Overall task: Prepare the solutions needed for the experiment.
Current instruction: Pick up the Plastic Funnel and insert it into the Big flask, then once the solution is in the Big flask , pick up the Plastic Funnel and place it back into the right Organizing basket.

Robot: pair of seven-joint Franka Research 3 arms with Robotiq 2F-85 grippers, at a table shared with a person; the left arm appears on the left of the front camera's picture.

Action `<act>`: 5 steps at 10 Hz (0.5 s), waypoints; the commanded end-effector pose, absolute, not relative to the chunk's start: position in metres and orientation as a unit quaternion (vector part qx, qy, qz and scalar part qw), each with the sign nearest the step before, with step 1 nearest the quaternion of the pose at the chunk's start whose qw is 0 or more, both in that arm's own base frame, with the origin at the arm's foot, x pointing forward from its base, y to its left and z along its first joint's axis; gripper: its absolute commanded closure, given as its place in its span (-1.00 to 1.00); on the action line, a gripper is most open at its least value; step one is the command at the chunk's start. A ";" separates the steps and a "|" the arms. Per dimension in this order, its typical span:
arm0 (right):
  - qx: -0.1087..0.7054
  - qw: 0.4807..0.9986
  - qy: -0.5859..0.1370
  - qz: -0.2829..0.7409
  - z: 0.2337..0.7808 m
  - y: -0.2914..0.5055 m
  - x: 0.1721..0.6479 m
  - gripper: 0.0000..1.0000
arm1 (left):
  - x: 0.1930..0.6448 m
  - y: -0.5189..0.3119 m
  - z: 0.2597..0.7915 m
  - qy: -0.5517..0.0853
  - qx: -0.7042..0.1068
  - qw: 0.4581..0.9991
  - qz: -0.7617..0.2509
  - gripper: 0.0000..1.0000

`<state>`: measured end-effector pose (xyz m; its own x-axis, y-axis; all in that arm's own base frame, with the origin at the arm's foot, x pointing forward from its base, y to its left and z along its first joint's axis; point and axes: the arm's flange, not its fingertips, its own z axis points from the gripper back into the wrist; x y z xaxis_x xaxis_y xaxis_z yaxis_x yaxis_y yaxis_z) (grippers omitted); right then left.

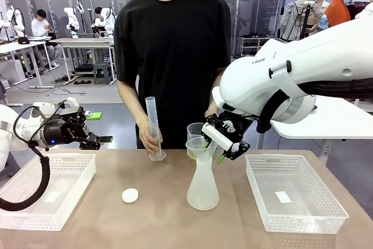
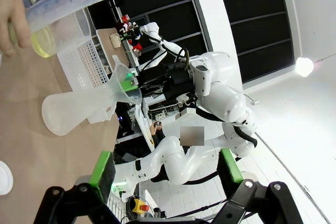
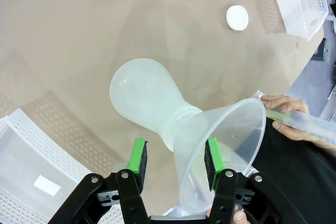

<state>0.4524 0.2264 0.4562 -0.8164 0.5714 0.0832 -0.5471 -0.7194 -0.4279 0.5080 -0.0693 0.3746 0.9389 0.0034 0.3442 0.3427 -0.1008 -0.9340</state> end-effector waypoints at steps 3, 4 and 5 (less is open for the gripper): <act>-0.028 0.304 -0.226 0.925 0.457 0.226 0.453 -0.14 | 0.509 -0.069 0.375 -0.122 -0.735 0.652 -0.138 -1.00; -0.028 0.304 -0.226 0.925 0.457 0.226 0.453 -0.14 | 0.509 -0.069 0.375 -0.122 -0.735 0.652 -0.138 -1.00; -0.028 0.304 -0.226 0.925 0.457 0.226 0.453 -0.14 | 0.509 -0.069 0.375 -0.122 -0.735 0.652 -0.138 -1.00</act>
